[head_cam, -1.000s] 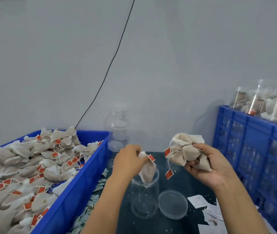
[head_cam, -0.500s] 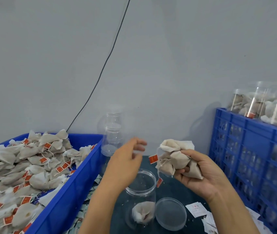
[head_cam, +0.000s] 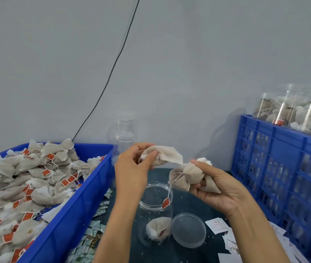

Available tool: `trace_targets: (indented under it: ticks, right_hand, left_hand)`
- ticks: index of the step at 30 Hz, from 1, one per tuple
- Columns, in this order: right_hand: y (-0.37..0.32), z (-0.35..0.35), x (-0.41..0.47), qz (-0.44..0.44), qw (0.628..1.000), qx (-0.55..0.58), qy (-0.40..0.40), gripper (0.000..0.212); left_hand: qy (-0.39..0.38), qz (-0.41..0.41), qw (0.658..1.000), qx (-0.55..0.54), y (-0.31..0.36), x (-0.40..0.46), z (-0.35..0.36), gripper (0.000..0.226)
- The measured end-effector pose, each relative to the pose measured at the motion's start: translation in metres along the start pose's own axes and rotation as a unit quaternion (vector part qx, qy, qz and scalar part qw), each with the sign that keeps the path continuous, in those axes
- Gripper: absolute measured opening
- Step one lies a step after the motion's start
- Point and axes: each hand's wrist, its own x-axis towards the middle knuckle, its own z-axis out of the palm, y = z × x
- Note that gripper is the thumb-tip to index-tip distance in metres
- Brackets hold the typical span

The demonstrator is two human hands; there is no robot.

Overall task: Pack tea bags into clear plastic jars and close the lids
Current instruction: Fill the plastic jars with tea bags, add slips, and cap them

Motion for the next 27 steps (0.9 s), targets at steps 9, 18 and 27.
trace_targets:
  ticks: [9,18,27]
  right_hand:
    - [-0.007,-0.005,-0.006,-0.039,0.999,0.02,0.016,0.019]
    - [-0.006,-0.007,-0.002,-0.045,0.999,0.002,-0.014,0.018]
    - [0.003,-0.006,0.0,-0.022,0.994,-0.056,-0.088,0.022]
  left_hand:
    - [-0.085,-0.034,0.967,0.236,-0.018,0.011,-0.024,0.02]
    - [-0.278,-0.051,0.862,0.422,-0.024,0.0,-0.009,0.023]
    - [-0.311,-0.004,0.947,0.082,-0.003,-0.003,-0.001,0.021]
